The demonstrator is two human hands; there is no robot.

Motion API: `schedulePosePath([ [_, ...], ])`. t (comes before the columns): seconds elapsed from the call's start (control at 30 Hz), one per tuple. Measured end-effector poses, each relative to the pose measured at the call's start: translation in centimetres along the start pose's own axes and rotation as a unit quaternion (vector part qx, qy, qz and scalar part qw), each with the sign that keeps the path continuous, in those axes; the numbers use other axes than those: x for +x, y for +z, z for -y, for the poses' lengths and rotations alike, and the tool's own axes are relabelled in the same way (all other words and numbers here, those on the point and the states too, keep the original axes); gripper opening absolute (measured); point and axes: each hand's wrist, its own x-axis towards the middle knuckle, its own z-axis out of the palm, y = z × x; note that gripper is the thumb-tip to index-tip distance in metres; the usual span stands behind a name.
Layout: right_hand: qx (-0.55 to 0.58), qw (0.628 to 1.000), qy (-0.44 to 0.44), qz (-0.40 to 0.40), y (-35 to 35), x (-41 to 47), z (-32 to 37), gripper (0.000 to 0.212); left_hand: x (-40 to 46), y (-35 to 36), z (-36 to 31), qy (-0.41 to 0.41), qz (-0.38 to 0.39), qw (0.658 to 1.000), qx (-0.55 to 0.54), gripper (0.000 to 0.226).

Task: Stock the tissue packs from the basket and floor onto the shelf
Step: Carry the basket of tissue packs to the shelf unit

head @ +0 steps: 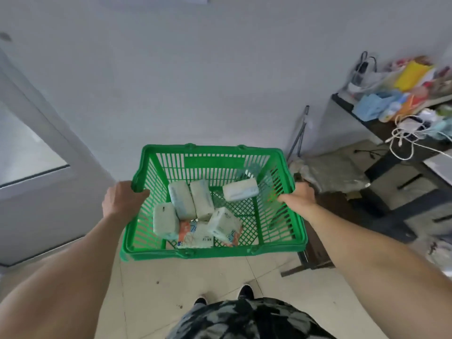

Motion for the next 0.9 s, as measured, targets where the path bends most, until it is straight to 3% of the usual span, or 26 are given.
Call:
schedulePosePath([
  [0.33,0.072,0.977,0.186,-0.071,0.0,-10.3,-11.1,0.043,-0.4,5.0,-5.4,0.151,0.118,0.981,0.04,0.034],
  [0.57,0.11,0.944,0.281,-0.134,-0.8,-19.8,-17.8,0.017,-2.9,9.2,-10.5,0.282,0.177,0.94,0.076,0.037],
  [0.9,0.138,0.888,0.396,-0.188,-1.5,-32.8,-27.9,0.026,-13.5,14.5,-16.4,0.415,0.241,0.874,0.079,0.042],
])
